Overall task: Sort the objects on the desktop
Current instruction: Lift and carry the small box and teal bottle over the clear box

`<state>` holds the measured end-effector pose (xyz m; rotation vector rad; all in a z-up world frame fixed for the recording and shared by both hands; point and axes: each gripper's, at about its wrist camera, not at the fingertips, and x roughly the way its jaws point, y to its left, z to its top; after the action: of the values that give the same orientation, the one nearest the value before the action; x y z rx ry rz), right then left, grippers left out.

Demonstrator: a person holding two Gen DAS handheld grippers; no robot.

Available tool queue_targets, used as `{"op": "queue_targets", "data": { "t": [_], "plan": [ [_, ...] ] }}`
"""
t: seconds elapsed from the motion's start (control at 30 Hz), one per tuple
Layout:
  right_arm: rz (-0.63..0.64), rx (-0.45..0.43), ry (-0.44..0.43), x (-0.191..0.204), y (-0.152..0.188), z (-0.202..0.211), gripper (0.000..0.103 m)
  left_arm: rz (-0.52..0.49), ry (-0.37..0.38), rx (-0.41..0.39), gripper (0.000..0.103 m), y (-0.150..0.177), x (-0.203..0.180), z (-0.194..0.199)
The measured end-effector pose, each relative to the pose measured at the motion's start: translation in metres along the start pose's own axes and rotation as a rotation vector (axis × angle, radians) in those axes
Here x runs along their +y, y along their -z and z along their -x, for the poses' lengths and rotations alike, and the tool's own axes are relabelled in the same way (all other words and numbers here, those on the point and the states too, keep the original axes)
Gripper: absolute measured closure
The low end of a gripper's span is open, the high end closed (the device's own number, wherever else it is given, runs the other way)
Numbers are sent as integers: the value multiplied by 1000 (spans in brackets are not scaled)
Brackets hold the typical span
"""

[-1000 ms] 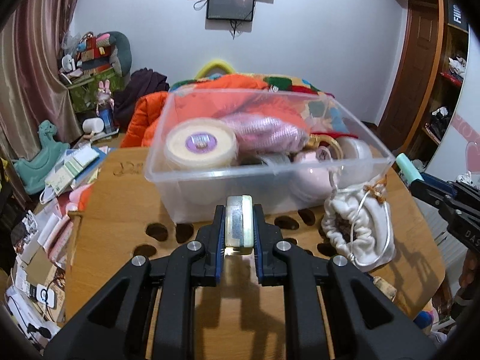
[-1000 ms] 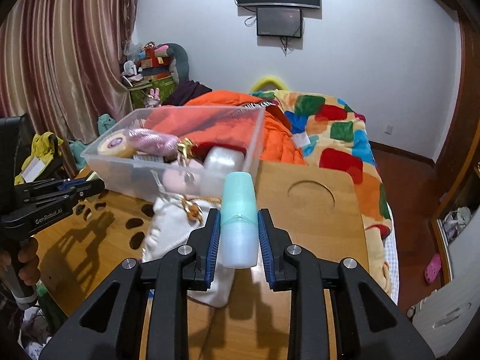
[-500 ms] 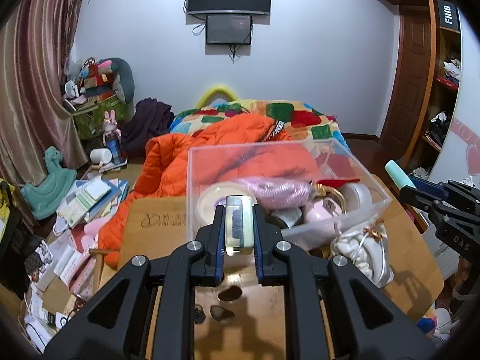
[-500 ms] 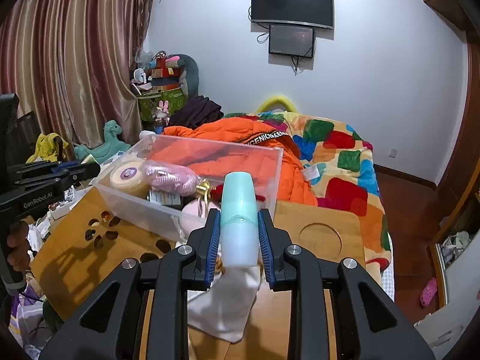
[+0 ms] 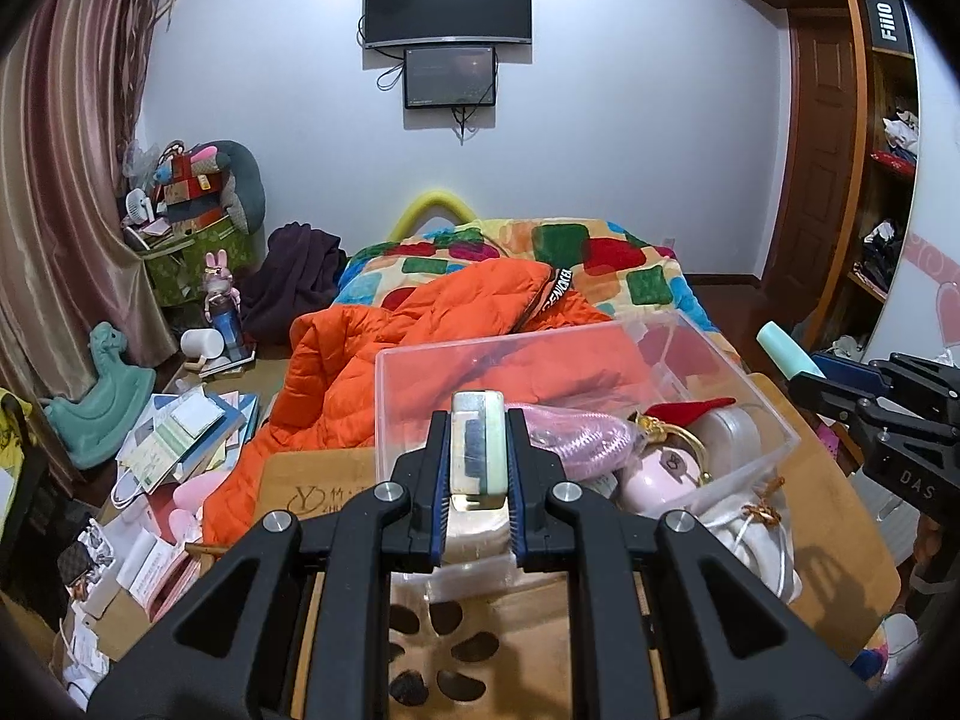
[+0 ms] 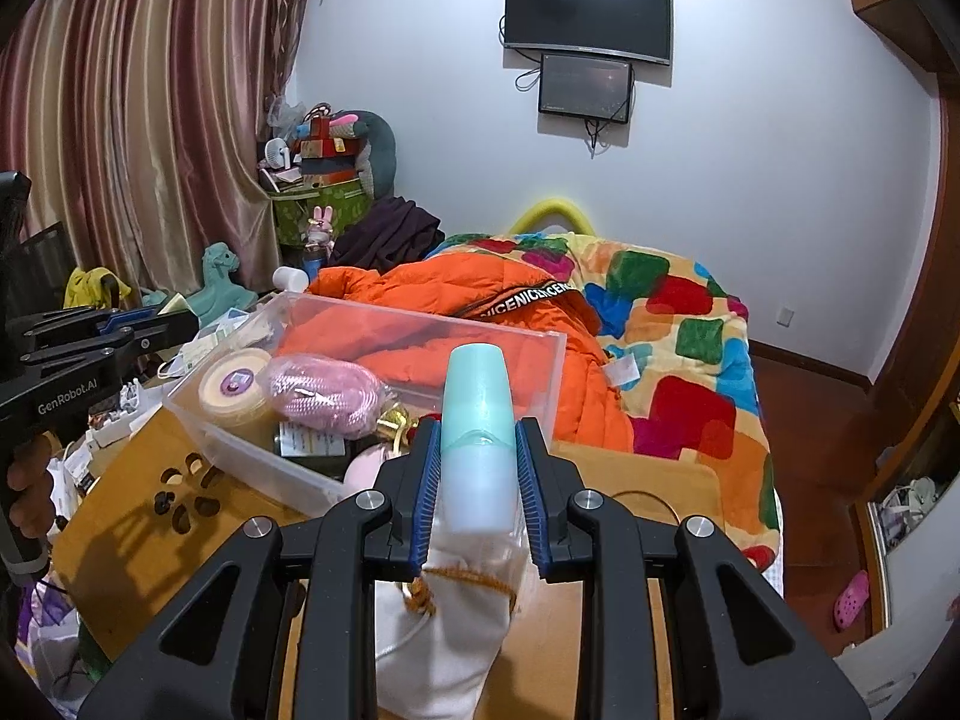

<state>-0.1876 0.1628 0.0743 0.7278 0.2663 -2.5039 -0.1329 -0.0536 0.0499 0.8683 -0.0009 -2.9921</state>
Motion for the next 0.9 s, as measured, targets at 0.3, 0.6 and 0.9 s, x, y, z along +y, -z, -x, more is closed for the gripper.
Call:
{"op": "queue_targets", "data": {
  "t": [0.3,0.6,0.9],
  "plan": [
    [17,4,-18,0,-7,-22,80,14,11,28,88,-10,12,-25],
    [3,43,-70,3,-10,-59,80,38,51,83,88,-20,14,-65],
    [17,67,-66,13,-14,-87,80,11,91,122,88,-17,-3,-90]
  ]
}}
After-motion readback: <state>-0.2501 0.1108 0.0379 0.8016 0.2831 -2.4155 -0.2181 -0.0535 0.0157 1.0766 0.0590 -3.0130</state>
